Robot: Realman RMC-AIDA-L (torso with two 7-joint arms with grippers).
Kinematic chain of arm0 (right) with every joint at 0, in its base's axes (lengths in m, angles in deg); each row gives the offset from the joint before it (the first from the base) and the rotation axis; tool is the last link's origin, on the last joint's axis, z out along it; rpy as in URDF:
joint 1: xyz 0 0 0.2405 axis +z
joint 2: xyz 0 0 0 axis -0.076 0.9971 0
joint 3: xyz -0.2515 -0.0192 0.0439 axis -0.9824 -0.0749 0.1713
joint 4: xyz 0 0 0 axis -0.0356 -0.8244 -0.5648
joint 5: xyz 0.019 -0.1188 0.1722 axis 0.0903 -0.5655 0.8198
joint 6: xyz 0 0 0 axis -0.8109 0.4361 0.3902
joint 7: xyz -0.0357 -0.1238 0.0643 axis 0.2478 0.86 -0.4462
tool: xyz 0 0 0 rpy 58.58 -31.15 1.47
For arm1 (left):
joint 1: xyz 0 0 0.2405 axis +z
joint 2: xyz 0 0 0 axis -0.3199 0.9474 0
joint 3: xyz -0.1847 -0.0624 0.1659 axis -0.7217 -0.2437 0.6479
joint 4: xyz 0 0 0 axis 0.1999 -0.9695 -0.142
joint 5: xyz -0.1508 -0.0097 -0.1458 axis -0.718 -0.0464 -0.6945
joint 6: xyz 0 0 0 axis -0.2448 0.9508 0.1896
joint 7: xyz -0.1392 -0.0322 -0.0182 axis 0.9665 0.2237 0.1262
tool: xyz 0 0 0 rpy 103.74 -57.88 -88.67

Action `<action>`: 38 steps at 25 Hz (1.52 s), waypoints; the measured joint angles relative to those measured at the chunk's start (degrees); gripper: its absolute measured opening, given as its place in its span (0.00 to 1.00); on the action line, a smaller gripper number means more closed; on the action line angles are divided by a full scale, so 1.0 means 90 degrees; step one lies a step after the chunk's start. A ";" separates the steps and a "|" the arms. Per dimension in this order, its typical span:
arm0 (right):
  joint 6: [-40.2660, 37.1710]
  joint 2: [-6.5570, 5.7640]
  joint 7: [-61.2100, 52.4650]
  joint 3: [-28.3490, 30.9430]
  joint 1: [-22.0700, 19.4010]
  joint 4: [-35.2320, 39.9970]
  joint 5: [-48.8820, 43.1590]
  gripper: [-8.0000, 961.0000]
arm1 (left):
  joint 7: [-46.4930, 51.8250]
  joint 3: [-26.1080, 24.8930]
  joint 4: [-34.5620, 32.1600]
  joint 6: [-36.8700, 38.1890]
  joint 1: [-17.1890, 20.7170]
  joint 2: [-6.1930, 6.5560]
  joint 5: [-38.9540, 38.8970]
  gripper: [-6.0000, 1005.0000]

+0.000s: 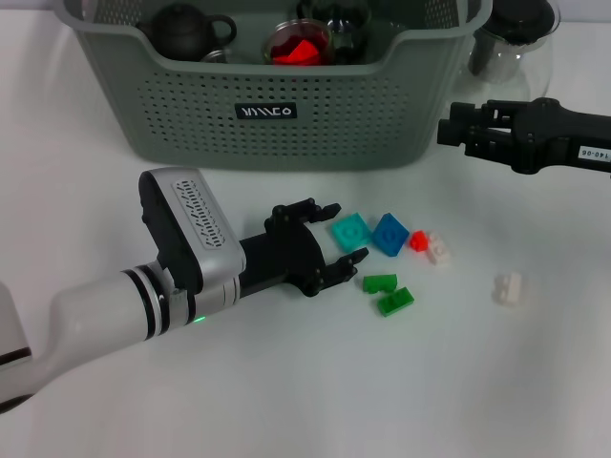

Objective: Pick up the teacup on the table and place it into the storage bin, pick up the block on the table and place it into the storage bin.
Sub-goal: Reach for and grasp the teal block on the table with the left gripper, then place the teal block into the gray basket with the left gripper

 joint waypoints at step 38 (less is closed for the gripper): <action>0.0032 -0.0004 0.0017 0.0010 0.0021 0.0028 0.0006 0.45 | 0.5774 0.0255 -0.5391 0.6183 0.1428 0.0187 -0.0097 0.46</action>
